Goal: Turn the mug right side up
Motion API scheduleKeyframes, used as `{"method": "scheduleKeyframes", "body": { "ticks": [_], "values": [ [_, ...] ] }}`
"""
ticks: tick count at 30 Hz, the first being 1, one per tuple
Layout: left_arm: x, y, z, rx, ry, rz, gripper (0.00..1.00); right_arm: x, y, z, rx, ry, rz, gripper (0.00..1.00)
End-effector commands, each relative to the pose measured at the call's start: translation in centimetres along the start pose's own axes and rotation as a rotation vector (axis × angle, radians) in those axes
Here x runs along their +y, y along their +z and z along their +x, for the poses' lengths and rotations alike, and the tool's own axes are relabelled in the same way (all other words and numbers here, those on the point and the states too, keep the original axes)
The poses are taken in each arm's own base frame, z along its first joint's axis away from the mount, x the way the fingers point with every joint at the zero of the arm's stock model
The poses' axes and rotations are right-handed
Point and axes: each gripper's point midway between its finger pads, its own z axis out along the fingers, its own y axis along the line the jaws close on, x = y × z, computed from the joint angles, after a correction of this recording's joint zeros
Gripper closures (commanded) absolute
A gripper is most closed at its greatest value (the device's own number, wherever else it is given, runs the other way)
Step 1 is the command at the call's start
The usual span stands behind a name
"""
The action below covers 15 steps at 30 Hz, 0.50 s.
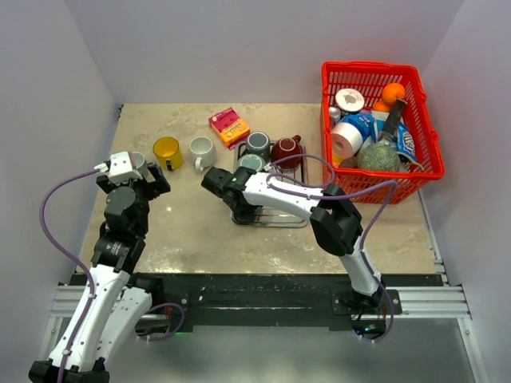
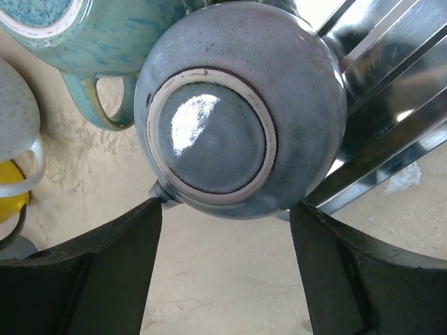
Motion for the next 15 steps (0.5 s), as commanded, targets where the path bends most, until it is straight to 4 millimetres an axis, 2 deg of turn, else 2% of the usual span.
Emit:
{"method": "scheduleKeyframes", "body": {
  "ticks": [1,6,15],
  "values": [
    [0.4,-0.1,-1.9,-0.062,-0.042,-0.028,0.01,0.5,0.8,-1.0,-0.014,0.219,0.031,0.23],
    [0.5,-0.1,-1.8,-0.056,-0.037,-0.031,0.01,-1.1,1.2,-1.9,-0.033,0.234,0.065,0.19],
    [0.5,0.0,-1.5,-0.047,-0.033,-0.029,0.01,-3.9,1.1,-5.5,-0.097,0.250,0.083,0.19]
  ]
}}
